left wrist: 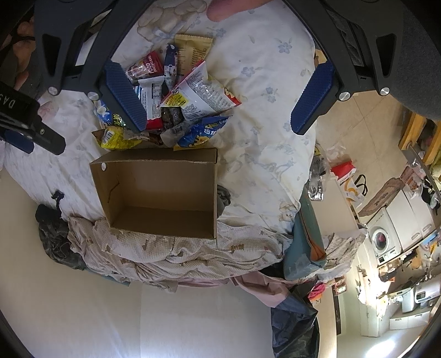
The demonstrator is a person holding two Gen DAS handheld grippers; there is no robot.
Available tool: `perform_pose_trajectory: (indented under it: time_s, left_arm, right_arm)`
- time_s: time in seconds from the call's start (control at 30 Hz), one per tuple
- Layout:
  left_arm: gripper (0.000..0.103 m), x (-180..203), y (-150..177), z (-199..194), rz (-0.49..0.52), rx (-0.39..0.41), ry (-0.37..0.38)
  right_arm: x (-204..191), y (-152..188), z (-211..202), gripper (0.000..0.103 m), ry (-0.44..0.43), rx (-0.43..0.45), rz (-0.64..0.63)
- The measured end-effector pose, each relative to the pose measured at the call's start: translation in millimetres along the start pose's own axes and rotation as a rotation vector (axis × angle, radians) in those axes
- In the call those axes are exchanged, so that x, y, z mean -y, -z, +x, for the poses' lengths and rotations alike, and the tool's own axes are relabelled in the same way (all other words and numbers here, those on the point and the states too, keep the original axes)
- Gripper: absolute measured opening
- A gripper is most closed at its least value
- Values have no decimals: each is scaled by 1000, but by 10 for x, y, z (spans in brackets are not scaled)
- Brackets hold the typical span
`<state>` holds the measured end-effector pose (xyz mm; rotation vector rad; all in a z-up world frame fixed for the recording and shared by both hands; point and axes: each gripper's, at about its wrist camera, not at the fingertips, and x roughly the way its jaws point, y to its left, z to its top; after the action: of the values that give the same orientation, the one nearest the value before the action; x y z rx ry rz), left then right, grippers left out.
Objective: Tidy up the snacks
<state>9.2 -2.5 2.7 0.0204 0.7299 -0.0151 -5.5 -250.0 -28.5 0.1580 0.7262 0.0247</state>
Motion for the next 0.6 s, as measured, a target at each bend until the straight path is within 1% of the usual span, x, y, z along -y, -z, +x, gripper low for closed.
perform_pose_trajectory:
  time_s: [0.1,0.23,0.4,0.47,0.57,0.6]
  left_arm:
    - [103,-12,-76,57,11,-18,-30]
    - [103,-69,-206,181,2,-60,-32]
    - [103,-112,-369,479,-17,-166,-45]
    - [103,-142,-415,567,-39,-197,-58]
    - [103,-178,-476,727,-70,-246,-52]
    - [103,-191,-491,825,-83,-281,-38]
  right_arm:
    - [48,-102,65,103,-35,-44,3]
    - [190,-283,243,103,-77,-125,64]
    - [376,-462,619,103,-119,-271,158]
    - [423,-494,731,103,-108,-309,179]
    - [491,-487,930,103,-104,-367,218]
    - [517,-475,990,103,-108,-382,233]
